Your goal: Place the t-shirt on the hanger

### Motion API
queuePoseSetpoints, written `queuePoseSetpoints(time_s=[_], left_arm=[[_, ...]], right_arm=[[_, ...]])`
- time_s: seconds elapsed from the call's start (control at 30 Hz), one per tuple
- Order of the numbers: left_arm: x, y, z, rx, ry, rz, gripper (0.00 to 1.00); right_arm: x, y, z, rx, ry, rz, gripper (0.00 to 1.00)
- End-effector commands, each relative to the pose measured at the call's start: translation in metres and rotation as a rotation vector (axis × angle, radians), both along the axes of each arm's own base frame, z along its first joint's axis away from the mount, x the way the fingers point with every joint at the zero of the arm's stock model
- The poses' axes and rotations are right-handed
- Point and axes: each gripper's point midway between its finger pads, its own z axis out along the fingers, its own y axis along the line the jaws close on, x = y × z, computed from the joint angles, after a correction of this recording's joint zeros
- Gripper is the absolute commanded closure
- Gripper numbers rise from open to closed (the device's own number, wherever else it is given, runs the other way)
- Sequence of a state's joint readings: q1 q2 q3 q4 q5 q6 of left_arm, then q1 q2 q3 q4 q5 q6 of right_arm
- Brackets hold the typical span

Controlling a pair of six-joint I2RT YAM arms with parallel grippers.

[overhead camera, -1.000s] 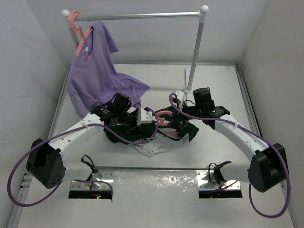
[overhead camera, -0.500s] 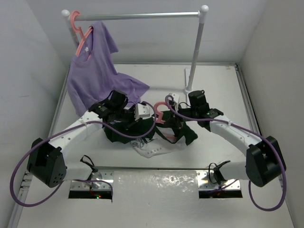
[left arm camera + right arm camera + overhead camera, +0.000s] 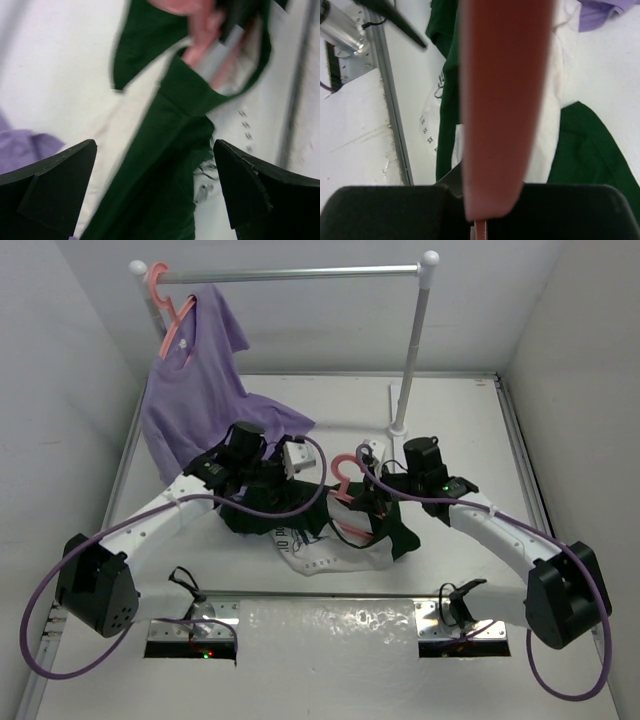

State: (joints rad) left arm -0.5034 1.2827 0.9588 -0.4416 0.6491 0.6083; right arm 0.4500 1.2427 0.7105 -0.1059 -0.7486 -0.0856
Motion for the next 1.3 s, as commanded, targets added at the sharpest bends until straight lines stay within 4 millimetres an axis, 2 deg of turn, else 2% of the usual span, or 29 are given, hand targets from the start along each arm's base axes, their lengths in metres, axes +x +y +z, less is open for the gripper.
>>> queuePoseSetpoints(time_s=[0.0, 0.03, 0.1, 0.13, 0.17, 0.2, 0.23, 0.27, 0.3, 0.37, 0.4, 0.43, 0.47, 0.5, 0.63, 0.73, 0.77, 0.8, 0.83, 0.93, 0.97, 1.03, 1.07, 1.13, 1.27], left_arm=[[0.053, 0.005, 0.085, -0.185, -0.197, 0.264, 0.00], [0.061, 0.009, 0.117, -0.252, -0.294, 0.308, 0.00], [0.074, 0.026, 0.145, -0.293, -0.385, 0.440, 0.00], [0.072, 0.032, 0.163, -0.319, -0.434, 0.466, 0.01], [0.072, 0.039, 0.164, -0.310, -0.444, 0.498, 0.03], [0.072, 0.046, 0.157, -0.279, -0.434, 0.531, 0.21], [0.062, 0.051, 0.131, -0.200, -0.353, 0.533, 0.47], [0.055, 0.053, 0.113, -0.153, -0.294, 0.533, 0.73], [0.045, 0.053, 0.083, -0.082, -0.211, 0.517, 0.95], [0.014, 0.055, 0.028, 0.045, -0.042, 0.490, 0.95], [0.009, 0.052, 0.019, 0.055, -0.015, 0.484, 0.81], [0.010, 0.051, 0.015, 0.049, -0.010, 0.494, 0.68], [0.007, 0.047, 0.008, 0.041, 0.017, 0.502, 0.68], [0.017, 0.049, 0.008, 0.040, -0.007, 0.545, 0.49], [0.026, 0.040, 0.001, 0.038, 0.020, 0.588, 0.36], [0.024, 0.025, -0.006, 0.061, -0.006, 0.564, 0.34], [0.021, 0.024, -0.014, 0.089, -0.011, 0.554, 0.34], [0.019, 0.026, -0.028, 0.124, 0.001, 0.551, 0.35], [0.022, 0.027, -0.032, 0.140, -0.004, 0.557, 0.35], [0.020, 0.035, -0.054, 0.214, -0.008, 0.543, 0.49], [0.020, 0.036, -0.054, 0.217, -0.012, 0.539, 0.60], [0.022, 0.041, -0.054, 0.234, -0.034, 0.553, 0.73], [0.026, 0.046, -0.053, 0.246, -0.052, 0.577, 0.87], [0.030, 0.054, -0.053, 0.279, -0.087, 0.593, 1.00], [0.038, 0.074, -0.046, 0.292, -0.134, 0.638, 1.00]], right_arm=[[0.016, -0.006, 0.011, 0.021, -0.051, -0.080, 1.00], [0.016, -0.007, 0.010, 0.023, -0.043, -0.088, 1.00], [0.020, -0.008, 0.012, 0.021, -0.038, -0.105, 1.00], [0.021, -0.008, 0.012, 0.018, -0.035, -0.110, 1.00], [0.022, -0.008, 0.013, 0.018, -0.033, -0.115, 1.00], [0.023, -0.008, 0.017, 0.021, -0.042, -0.115, 1.00], [0.024, -0.008, 0.018, 0.022, -0.046, -0.120, 1.00], [0.025, -0.009, 0.020, 0.021, -0.054, -0.126, 1.00], [0.026, -0.009, 0.021, 0.017, -0.058, -0.128, 1.00], [0.026, -0.009, 0.024, 0.020, -0.068, -0.127, 1.00], [0.027, -0.009, 0.026, 0.019, -0.073, -0.130, 1.00], [0.027, -0.009, 0.026, 0.019, -0.073, -0.130, 1.00], [0.028, -0.010, 0.026, 0.018, -0.073, -0.131, 1.00], [0.027, -0.009, 0.027, 0.018, -0.074, -0.127, 1.00], [0.027, -0.009, 0.027, 0.018, -0.072, -0.128, 1.00], [0.027, -0.010, 0.027, 0.022, -0.072, -0.134, 1.00], [0.027, -0.009, 0.029, 0.029, -0.075, -0.136, 1.00], [0.028, -0.009, 0.030, 0.031, -0.076, -0.138, 1.00], [0.028, -0.009, 0.030, 0.031, -0.076, -0.138, 1.00], [0.029, -0.008, 0.032, 0.029, -0.077, -0.135, 1.00], [0.028, -0.009, 0.031, 0.026, -0.073, -0.133, 1.00], [0.027, -0.009, 0.031, 0.020, -0.073, -0.127, 1.00], [0.026, -0.010, 0.030, 0.012, -0.068, -0.124, 1.00], [0.026, -0.012, 0.028, -0.005, -0.069, -0.116, 1.00], [0.023, -0.013, 0.025, -0.014, -0.055, -0.105, 1.00]])
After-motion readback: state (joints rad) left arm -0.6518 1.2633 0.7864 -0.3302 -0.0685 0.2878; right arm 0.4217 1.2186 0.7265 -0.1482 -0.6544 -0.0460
